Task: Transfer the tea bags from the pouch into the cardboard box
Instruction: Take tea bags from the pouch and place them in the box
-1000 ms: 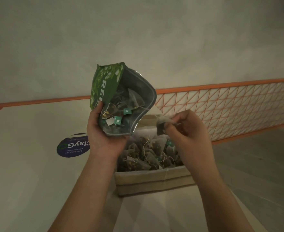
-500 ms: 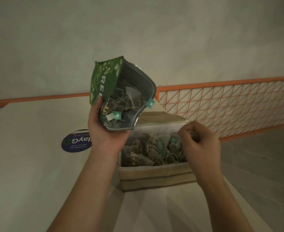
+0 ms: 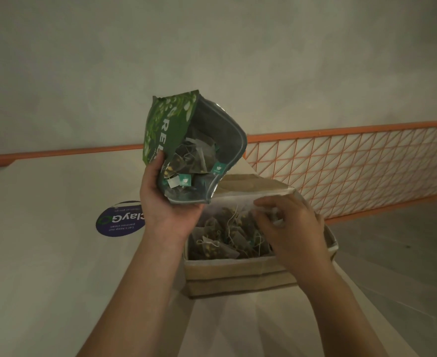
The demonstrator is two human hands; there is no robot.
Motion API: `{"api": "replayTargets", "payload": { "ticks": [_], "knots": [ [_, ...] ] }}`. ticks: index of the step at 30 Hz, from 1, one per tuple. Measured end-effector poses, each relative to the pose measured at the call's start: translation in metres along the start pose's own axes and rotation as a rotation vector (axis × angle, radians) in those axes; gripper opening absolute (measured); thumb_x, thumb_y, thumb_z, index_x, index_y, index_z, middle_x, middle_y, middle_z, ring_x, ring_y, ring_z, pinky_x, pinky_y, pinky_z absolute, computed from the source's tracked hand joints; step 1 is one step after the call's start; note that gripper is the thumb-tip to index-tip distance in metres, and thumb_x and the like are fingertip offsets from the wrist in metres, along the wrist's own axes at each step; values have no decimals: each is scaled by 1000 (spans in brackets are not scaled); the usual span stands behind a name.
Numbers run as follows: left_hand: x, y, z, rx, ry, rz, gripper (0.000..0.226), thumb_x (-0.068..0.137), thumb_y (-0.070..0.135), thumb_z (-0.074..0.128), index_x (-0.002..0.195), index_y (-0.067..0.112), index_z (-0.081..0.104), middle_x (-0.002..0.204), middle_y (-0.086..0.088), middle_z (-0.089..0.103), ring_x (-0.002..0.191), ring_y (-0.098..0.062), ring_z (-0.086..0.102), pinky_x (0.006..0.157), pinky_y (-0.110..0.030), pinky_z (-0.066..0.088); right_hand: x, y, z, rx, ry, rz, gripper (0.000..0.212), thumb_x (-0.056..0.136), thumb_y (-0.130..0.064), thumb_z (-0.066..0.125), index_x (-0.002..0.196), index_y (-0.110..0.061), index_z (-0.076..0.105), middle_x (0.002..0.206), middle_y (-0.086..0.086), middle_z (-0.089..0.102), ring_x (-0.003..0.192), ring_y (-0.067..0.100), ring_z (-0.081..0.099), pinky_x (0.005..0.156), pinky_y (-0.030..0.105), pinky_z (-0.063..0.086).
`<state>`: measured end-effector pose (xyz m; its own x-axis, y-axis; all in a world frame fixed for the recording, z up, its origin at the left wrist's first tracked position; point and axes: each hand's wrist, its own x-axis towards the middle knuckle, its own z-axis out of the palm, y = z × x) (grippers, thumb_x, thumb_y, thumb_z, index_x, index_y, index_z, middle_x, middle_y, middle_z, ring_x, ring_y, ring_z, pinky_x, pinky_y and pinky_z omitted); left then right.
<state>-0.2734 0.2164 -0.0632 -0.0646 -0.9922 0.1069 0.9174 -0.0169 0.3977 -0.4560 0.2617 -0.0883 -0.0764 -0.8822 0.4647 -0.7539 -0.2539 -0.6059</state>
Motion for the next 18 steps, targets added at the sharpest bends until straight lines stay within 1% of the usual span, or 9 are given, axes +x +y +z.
{"api": "replayTargets", "payload": {
  "ticks": [1,2,5,7,10,13,14,16,18],
  "knots": [
    [0,0,0,-4,8,1,52,96,42,51,139,15,59,147,-10,56,120,-32,61,79,-37,60,2,-1,2,-54,-39,14,18,85,-43,63,103,-41,67,120,-15,56,120,16,47,104,47,33],
    [0,0,0,-4,14,0,49,95,42,52,135,15,62,145,-10,57,119,-32,61,80,-38,60,5,-4,3,-42,-43,14,18,86,-43,63,103,-40,67,123,-13,51,122,18,43,104,46,33],
    [-2,-1,3,-14,27,-19,46,94,42,53,129,15,67,134,-10,66,113,-31,66,81,-39,60,16,-28,1,240,100,-64,17,85,-36,65,101,-33,68,118,-10,47,115,17,47,97,43,44],
    [-4,-2,5,-1,19,-9,48,97,42,50,132,12,64,130,-12,68,107,-31,68,77,-39,61,26,-45,1,343,134,-121,15,85,-30,69,100,-31,67,115,-8,47,112,15,49,93,37,47],
    [-5,-3,6,28,28,10,50,98,43,48,135,11,62,126,-12,68,104,-27,69,76,-34,60,41,-61,10,255,159,-173,26,81,-37,74,106,-31,68,119,-2,45,111,18,49,89,35,51],
    [-6,-3,6,53,47,7,57,93,42,53,141,12,57,143,-12,59,118,-26,62,88,-32,55,51,-71,21,23,119,-150,49,76,-54,72,120,-33,63,126,4,42,116,24,47,89,40,53],
    [-6,-3,7,59,52,6,60,91,42,54,144,12,55,147,-11,55,121,-26,59,92,-33,51,52,-73,23,-50,104,-134,53,76,-56,72,122,-34,62,127,4,41,117,25,45,89,43,53],
    [-5,-3,7,60,61,7,63,90,42,56,145,13,53,146,-11,56,123,-27,57,93,-33,49,52,-74,27,-107,112,-122,46,78,-52,72,120,-35,64,126,4,42,116,26,45,88,45,53],
    [-4,-2,6,45,64,8,62,89,42,56,144,13,55,139,-11,60,119,-27,58,90,-33,52,51,-72,29,-37,141,-132,32,81,-44,72,111,-34,69,123,3,45,114,24,45,86,43,53]
  ]
}}
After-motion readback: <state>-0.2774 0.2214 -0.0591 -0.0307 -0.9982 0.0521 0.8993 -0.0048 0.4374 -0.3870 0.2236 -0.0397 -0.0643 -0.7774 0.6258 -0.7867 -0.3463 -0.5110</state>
